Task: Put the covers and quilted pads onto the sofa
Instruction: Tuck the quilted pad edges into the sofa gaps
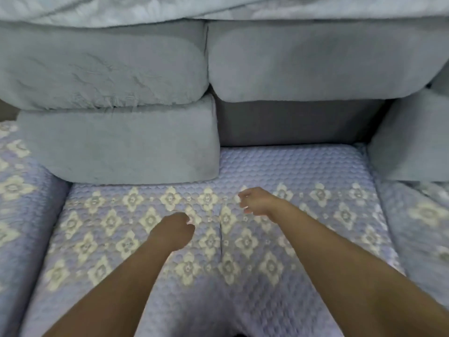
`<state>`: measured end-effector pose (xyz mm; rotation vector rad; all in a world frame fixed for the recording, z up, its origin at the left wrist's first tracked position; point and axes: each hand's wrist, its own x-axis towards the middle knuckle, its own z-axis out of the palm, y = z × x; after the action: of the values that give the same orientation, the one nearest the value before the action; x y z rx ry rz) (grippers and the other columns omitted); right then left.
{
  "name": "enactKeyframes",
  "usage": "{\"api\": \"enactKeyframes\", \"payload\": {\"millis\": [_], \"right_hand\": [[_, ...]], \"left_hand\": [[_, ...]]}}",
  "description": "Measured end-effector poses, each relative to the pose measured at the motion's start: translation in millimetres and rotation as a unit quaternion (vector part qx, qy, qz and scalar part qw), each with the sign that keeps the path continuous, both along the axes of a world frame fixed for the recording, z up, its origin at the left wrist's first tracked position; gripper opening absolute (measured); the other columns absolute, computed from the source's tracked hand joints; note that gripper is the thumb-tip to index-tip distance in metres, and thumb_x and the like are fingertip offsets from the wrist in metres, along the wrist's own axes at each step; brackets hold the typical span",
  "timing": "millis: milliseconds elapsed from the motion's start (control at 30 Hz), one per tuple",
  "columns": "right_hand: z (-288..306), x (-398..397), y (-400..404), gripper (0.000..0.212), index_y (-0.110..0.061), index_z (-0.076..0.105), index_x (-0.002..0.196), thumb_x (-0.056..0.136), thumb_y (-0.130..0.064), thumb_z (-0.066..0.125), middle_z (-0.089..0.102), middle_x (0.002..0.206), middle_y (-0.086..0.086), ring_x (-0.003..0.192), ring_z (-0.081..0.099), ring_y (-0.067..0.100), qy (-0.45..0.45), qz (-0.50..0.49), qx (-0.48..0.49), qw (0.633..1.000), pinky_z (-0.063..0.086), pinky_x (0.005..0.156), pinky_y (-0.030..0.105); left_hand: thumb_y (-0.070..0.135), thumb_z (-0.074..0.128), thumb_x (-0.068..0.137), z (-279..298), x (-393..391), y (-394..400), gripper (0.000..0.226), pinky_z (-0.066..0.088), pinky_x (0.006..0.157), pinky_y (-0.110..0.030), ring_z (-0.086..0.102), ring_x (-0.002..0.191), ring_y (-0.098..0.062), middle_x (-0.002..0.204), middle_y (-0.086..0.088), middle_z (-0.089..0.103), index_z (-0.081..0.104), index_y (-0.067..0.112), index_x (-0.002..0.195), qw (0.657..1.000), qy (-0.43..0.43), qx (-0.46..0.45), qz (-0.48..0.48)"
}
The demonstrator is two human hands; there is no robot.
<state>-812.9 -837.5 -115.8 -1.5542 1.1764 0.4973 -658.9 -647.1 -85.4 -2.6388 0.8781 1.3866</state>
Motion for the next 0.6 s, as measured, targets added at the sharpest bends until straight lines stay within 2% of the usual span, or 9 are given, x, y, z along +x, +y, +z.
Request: {"api": "enactKeyframes", "payload": {"millis": [67,133,233,267,333,400,467,533,600], "right_hand": [[28,-53,10,0.036,0.001,0.057,0.134,0.099,-0.007,0.05,0.063,0.125,0.019,0.106,0.062,0.031,0.008,-0.073,-0.008,0.997,0.051,0.099,0.04],[51,-107,25,0.035,0.005,0.057,0.132,0.1,-0.007,0.048,0.063,0.127,0.023,0.105,0.062,0.032,0.025,-0.131,-0.027,0.991,0.05,0.101,0.043],[90,-181,63,0.034,0.001,0.059,0.129,0.1,-0.013,0.048,0.066,0.112,0.015,0.09,0.06,0.023,0.013,-0.272,-0.041,0.961,0.054,0.085,0.038],[103,-203,78,0.033,0.0,0.06,0.128,0.1,-0.014,0.05,0.066,0.107,0.011,0.087,0.061,0.022,0.003,-0.32,-0.04,0.947,0.054,0.083,0.037],[131,-241,110,0.027,-0.004,0.062,0.121,0.101,-0.019,0.053,0.067,0.104,0.008,0.081,0.065,0.02,-0.033,-0.41,-0.015,0.912,0.053,0.08,0.035],[156,-275,140,0.022,-0.009,0.061,0.117,0.101,-0.023,0.056,0.068,0.107,0.009,0.084,0.067,0.02,-0.074,-0.47,0.005,0.879,0.053,0.083,0.035],[173,-312,164,0.029,-0.01,0.059,0.123,0.1,-0.028,0.057,0.068,0.113,0.009,0.093,0.07,0.021,-0.107,-0.503,0.007,0.858,0.054,0.088,0.035],[180,-351,183,0.032,-0.012,0.059,0.125,0.099,-0.031,0.06,0.069,0.115,0.008,0.098,0.071,0.023,-0.138,-0.549,0.015,0.824,0.056,0.088,0.034],[182,-390,195,0.03,-0.011,0.061,0.123,0.098,-0.028,0.063,0.072,0.111,0.008,0.098,0.072,0.024,-0.16,-0.603,0.005,0.781,0.057,0.085,0.034]], "left_hand": [[0.035,0.045,0.103,23,-34,-3,0.046,0.047,0.097,-0.031,0.058,0.12,-0.024,0.141,-0.008,0.055,0.049,0.018,0.145,0.999,0.026,-0.027,-0.019],[0.033,0.048,0.101,40,-64,-7,0.042,0.048,0.091,-0.03,0.061,0.113,-0.024,0.135,-0.007,0.059,0.054,0.019,0.14,0.996,0.04,-0.056,-0.048],[0.032,0.052,0.1,62,-104,-11,0.037,0.053,0.085,-0.031,0.064,0.096,-0.019,0.115,0.0,0.063,0.06,0.019,0.134,0.987,0.07,-0.101,-0.1],[0.033,0.053,0.1,69,-116,-11,0.037,0.053,0.081,-0.03,0.064,0.091,-0.017,0.11,0.001,0.063,0.06,0.019,0.133,0.984,0.077,-0.113,-0.119],[0.033,0.053,0.1,85,-141,-6,0.037,0.05,0.075,-0.028,0.064,0.09,-0.017,0.112,0.0,0.065,0.061,0.019,0.134,0.977,0.087,-0.128,-0.15],[0.032,0.054,0.1,100,-167,3,0.037,0.051,0.078,-0.029,0.064,0.095,-0.017,0.121,-0.002,0.064,0.061,0.02,0.134,0.97,0.116,-0.142,-0.163],[0.032,0.054,0.1,113,-194,10,0.035,0.053,0.088,-0.033,0.065,0.099,-0.017,0.122,0.001,0.065,0.062,0.021,0.132,0.964,0.138,-0.139,-0.18],[0.032,0.053,0.101,131,-228,12,0.033,0.052,0.085,-0.033,0.067,0.096,-0.015,0.114,0.004,0.067,0.062,0.022,0.131,0.958,0.149,-0.123,-0.212],[0.031,0.051,0.102,142,-265,7,0.031,0.051,0.085,-0.035,0.067,0.095,-0.015,0.116,0.004,0.067,0.061,0.022,0.131,0.951,0.156,-0.131,-0.232]]}}
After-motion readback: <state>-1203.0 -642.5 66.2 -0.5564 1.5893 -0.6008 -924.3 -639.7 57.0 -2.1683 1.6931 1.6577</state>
